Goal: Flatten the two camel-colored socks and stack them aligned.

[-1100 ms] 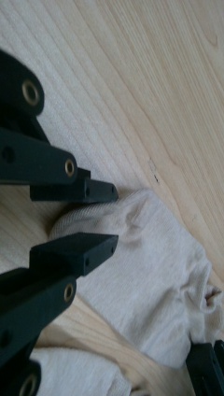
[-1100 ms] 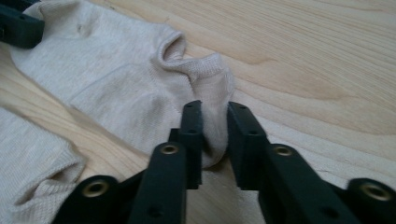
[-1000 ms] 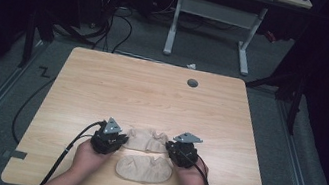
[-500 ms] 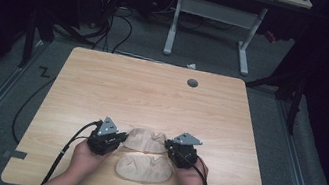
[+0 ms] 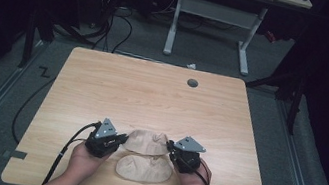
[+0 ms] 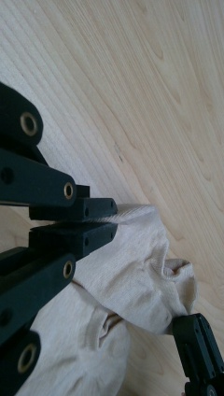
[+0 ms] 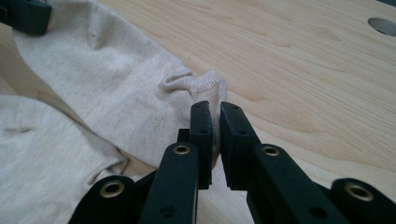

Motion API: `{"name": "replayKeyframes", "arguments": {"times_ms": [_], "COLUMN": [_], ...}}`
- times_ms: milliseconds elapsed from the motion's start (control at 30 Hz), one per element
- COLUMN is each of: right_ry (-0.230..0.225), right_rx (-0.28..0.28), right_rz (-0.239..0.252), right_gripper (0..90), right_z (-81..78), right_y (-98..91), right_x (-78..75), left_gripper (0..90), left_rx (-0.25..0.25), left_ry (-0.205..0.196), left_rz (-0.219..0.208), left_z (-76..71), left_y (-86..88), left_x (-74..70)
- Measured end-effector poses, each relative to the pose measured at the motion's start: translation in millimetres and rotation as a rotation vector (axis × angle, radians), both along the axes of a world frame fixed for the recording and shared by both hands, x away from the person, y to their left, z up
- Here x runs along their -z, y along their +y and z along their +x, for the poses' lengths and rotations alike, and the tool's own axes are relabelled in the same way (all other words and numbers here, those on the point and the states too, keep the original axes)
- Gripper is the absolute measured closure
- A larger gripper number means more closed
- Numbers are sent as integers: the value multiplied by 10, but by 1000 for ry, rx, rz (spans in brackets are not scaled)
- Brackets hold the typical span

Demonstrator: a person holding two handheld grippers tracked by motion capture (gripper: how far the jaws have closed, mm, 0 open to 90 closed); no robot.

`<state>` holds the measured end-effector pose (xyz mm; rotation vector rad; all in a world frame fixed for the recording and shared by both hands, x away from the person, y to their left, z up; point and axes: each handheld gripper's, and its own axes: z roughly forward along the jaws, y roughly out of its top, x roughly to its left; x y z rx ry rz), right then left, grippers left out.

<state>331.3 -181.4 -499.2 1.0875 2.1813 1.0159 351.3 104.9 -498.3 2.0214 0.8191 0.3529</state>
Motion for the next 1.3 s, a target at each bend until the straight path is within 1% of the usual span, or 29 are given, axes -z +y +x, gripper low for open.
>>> {"name": "replayKeyframes", "arguments": {"times_ms": [133,233,367,467,533,633,733,800,900,933,1067,1233,1300], "right_ry": [-16,-24,-34,-44,-55,-59,-59,-56,-55,-57,-32,-4,6], "right_rx": [-10,-6,-10,-14,-21,-33,-49,-63,-74,-77,-81,-83,-85], "right_rz": [-8,-6,-5,-6,-10,-14,-10,-12,-24,-22,-27,-36,-39], "right_gripper": [840,840,840,840,840,840,840,841,840,840,841,841,841], "right_z": [-56,-100,-164,-219,-270,-342,-423,-470,-532,-547,-595,-653,-672], "right_y": [-39,-59,-83,-86,-81,-69,-62,-55,-57,-63,-97,-128,-128], "right_x": [-31,-55,-85,-111,-127,-136,-134,-130,-129,-126,-81,-24,14], "left_gripper": [868,868,868,868,868,868,868,868,869,868,868,867,868], "left_rx": [6,10,15,18,23,24,32,35,44,44,59,74,82], "left_ry": [6,10,4,-4,-7,-14,-2,15,24,27,60,79,82], "left_rz": [-10,-12,-8,-6,-4,-8,3,4,18,16,28,44,64], "left_z": [-19,-60,-124,-199,-268,-384,-470,-507,-538,-544,-573,-649,-675], "left_y": [10,23,35,55,71,106,130,141,130,128,106,64,44], "left_x": [-25,-42,-73,-105,-141,-184,-172,-152,-135,-128,-75,-21,10]}}
